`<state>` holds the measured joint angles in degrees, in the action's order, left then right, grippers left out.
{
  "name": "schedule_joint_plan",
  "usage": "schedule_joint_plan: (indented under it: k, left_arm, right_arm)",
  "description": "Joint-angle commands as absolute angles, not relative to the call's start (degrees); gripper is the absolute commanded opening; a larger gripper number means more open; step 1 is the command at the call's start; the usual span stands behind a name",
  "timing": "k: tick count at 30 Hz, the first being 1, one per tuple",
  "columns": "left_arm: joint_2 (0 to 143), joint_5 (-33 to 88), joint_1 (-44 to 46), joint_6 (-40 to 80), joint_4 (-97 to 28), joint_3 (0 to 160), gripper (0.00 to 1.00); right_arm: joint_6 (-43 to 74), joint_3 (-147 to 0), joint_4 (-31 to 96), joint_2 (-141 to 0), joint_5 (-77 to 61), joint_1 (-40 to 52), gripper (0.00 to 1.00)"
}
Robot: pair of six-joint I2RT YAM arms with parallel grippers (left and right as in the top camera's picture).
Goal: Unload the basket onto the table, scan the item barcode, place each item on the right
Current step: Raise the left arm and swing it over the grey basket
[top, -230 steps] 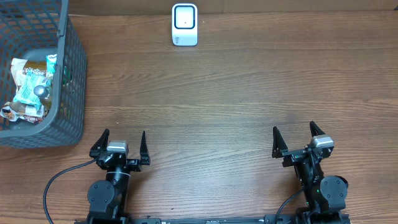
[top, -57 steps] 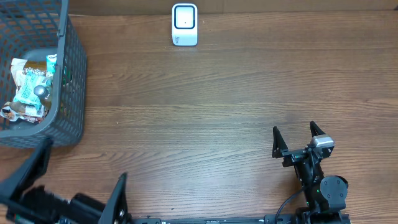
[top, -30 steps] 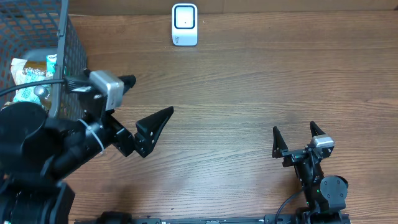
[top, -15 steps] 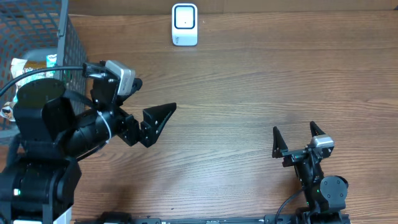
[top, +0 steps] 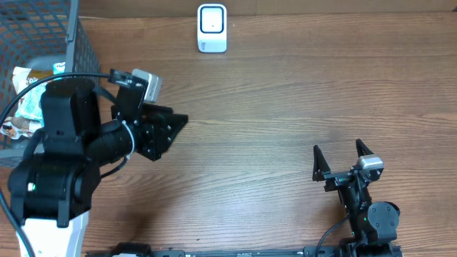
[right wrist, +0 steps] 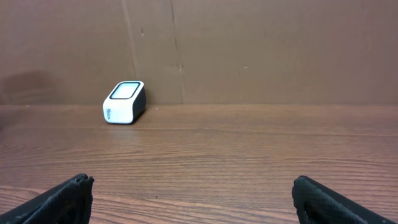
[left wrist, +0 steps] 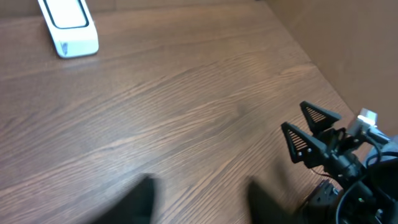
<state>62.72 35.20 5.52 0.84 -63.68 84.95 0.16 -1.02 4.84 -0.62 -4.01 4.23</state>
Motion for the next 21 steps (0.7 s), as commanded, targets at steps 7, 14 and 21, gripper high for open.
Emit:
schedule_joint_plan:
  k: [7, 14, 21]
  left_arm:
    - [66.81, 33.95, 5.54, -0.21, -64.45, 86.08, 0.04]
    - [67.4, 23.81, 5.48, 2.81, -61.06, 86.19, 0.08]
    - [72.49, 12.45, -0.91, 3.88, -62.19, 100.27, 0.12]
  right_arm:
    - [-0.1, -0.47, 4.67, -0.16, -3.49, 4.43, 1.0]
    - [-0.08, -0.47, 4.67, -0.16, -3.49, 4.43, 1.0]
    - [-0.08, -0.47, 4.67, -0.16, -3.49, 4.43, 1.0]
